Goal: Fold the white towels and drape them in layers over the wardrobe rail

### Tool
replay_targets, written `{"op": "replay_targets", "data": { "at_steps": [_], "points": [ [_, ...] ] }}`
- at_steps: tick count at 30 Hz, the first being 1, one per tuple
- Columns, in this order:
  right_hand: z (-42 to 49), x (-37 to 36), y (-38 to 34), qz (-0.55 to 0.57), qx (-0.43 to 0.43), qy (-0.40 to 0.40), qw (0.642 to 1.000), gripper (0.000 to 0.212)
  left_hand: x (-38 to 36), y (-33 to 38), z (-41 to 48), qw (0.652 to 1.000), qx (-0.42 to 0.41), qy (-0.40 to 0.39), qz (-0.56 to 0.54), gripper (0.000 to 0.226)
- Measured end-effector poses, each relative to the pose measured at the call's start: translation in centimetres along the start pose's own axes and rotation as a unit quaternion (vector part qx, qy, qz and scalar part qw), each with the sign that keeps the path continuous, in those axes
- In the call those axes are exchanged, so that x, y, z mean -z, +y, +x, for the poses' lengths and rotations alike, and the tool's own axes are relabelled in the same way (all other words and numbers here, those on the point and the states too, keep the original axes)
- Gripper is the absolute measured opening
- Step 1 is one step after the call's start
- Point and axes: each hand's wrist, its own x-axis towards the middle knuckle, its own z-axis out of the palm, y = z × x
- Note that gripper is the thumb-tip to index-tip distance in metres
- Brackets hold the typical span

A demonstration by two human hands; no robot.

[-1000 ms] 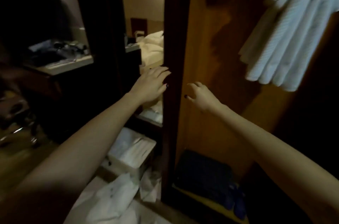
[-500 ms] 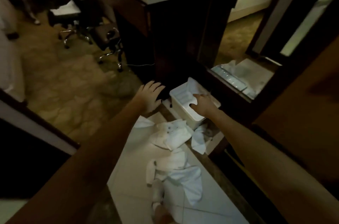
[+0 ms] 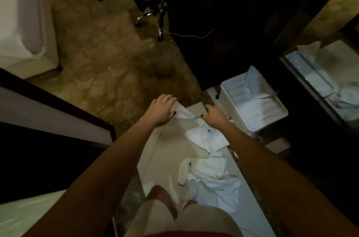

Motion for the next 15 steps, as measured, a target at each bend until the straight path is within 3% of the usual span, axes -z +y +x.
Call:
{"op": "replay_targets", "data": {
  "at_steps": [5, 10, 15],
  "points": [
    [6.8, -1.4, -3.7, -0.001, -0.005, -0.046, 0.999, 0.062, -1.7, -5.9, 4.9, 0.999, 0.021, -0.031, -0.033, 0.058],
    [14.7, -2.7, -6.7, 0.042, -0.018, -0.036, 0.998, 0.056, -2.2, -13.7, 12.6, 0.998, -0.002, -0.062, -0.032, 0.060],
    [23.3, -4.2, -8.9, 0.055, -0.036, -0.011, 0.998, 0.064, -4.0, -20.2, 21.4, 0.995, -0.043, -0.090, -0.015, 0.059]
  ]
}}
